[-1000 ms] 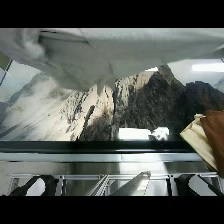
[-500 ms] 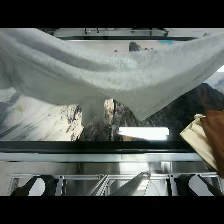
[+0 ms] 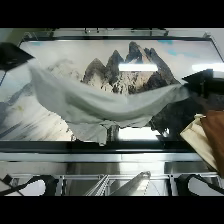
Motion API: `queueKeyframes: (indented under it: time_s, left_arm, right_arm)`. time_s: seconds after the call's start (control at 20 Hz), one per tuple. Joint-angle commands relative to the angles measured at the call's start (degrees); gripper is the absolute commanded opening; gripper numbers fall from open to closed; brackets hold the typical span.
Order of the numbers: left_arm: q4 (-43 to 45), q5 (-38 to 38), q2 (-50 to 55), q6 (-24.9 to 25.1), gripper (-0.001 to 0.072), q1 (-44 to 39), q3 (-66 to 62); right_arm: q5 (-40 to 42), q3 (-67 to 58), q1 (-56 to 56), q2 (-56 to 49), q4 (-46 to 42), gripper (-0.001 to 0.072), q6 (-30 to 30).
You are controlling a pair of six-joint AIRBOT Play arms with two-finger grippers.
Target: Fold the shirts.
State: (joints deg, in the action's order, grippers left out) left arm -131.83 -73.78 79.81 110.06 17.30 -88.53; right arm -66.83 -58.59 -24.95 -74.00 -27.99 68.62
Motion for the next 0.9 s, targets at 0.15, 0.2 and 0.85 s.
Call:
queueKeyframes:
  time_s: [0.15, 0.2, 0.85]
  left_arm:
    - [-0.1, -4.5, 20.9, 0.7, 0.0708, 0.3, -7.1]
    - [-0.1, -8.4, 22.3, -0.7, 0.0707, 1.6, -8.7]
    - [16.2, -6.6, 13.5, -2.1, 0.063, 7.2, 18.4]
  right_arm:
    - [-0.7, -1.7, -1.2, -16.6, -1.4, 0.053, -5.0]
    - [-4.5, -1.7, -1.6, -16.3, -1.5, 0.0528, -5.8]
    - [-2.3, 17.2, 19.8, -14.6, -4.6, 0.0517, -6.0]
